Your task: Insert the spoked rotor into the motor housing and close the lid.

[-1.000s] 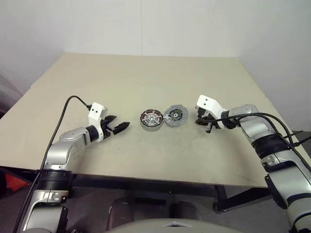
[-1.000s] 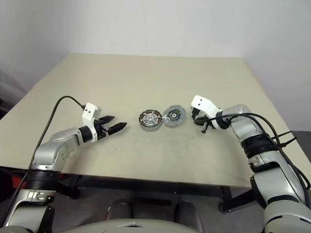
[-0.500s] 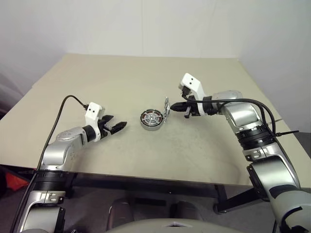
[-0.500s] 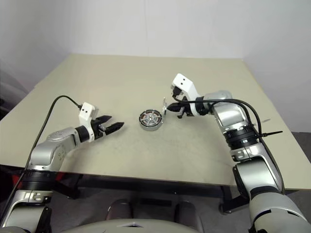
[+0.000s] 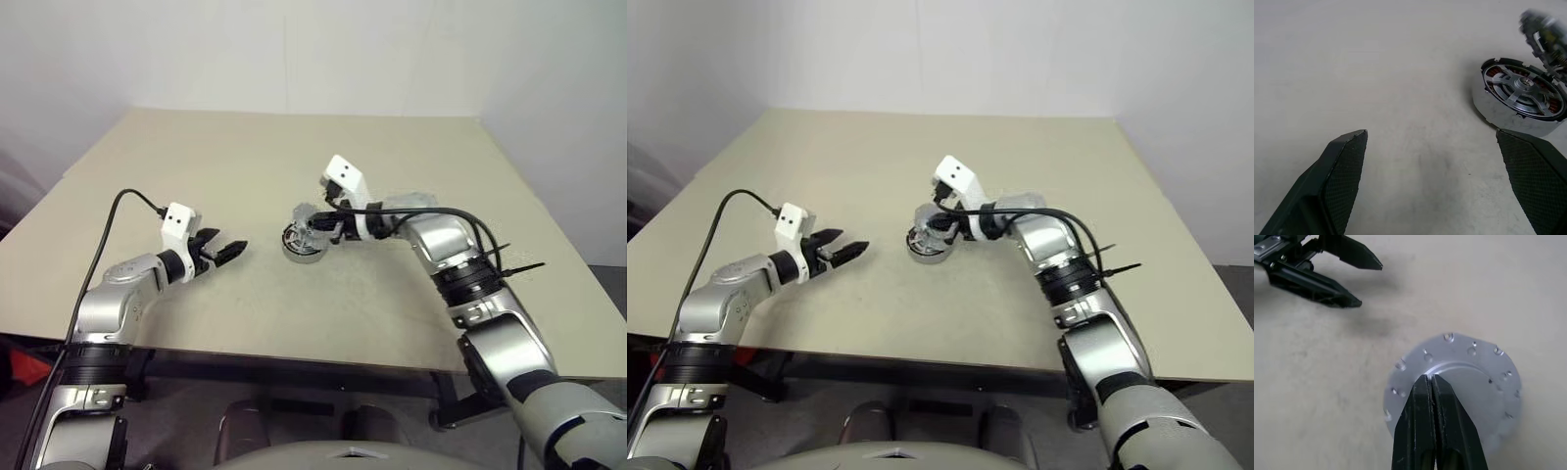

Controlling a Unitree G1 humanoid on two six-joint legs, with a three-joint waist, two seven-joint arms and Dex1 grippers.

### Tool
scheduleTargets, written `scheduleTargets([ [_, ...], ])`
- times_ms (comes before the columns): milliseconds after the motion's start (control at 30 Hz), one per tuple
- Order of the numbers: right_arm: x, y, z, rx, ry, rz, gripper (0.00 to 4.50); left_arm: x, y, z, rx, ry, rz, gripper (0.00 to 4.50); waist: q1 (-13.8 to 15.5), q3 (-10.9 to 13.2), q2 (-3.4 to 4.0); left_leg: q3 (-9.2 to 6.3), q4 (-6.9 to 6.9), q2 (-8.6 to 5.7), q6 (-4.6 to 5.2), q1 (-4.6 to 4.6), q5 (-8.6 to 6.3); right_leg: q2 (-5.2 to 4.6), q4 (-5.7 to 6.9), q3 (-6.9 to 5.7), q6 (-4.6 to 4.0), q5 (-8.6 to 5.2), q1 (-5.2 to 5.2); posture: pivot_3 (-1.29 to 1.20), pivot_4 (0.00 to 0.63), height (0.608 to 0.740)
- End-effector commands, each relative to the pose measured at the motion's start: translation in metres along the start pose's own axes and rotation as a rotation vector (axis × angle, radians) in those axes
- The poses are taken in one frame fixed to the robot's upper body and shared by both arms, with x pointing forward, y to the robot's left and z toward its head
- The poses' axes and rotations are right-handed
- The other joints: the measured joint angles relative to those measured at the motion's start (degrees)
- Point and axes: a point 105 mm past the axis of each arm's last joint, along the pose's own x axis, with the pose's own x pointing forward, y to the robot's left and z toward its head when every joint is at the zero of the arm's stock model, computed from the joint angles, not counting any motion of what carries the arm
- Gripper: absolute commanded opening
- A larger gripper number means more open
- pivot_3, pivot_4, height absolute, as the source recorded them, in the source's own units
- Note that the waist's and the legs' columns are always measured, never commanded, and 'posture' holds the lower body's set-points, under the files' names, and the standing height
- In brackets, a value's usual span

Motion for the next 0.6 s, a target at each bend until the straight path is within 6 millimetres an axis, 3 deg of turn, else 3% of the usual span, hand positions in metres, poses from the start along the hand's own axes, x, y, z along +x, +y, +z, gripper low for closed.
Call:
scheduleTargets([
  [33,0.009,-0.003,0.0,-0.021,-0.013,-0.051,0.01,-0.005,0.001,0.016,0.038,-0.049,0.007,4.5,0.0,0.0,0.0,0.0,0.0,0.0,0.0,0.0,0.0,0.0,-0.01,0.0,0.0,0.0,0.0,0.0,0.0,0.74],
  [167,0.022,0.0,-0.002,-0.027,-0.029,-0.096,0.01,-0.008,0.0,0.015,0.042,-0.045,0.013,4.5,0.0,0.0,0.0,0.0,-0.01,0.0,-0.01,-0.01,0.0,-0.01,-0.02,0.0,0.01,-0.01,0.0,0.0,0.0,0.74],
  [500,0.031,0.011,-0.059,0.086,0.078,-0.106,0.01,-0.014,0.007,0.02,0.048,-0.055,0.045,4.5,0.0,0.0,-0.06,0.0,-0.04,-0.01,-0.01,0.14,0.0,-0.01,-0.03,0.01,0.31,-0.18,0.12,0.0,0.0,0.74],
  [600,0.03,0.008,-0.057,0.097,0.043,-0.122,0.01,-0.014,0.009,0.02,0.049,-0.055,0.047,4.5,0.0,-0.1,-0.06,-0.01,-0.04,-0.02,-0.01,0.31,-0.01,-0.01,-0.03,0.01,0.39,-0.23,0.33,0.0,0.0,0.74],
])
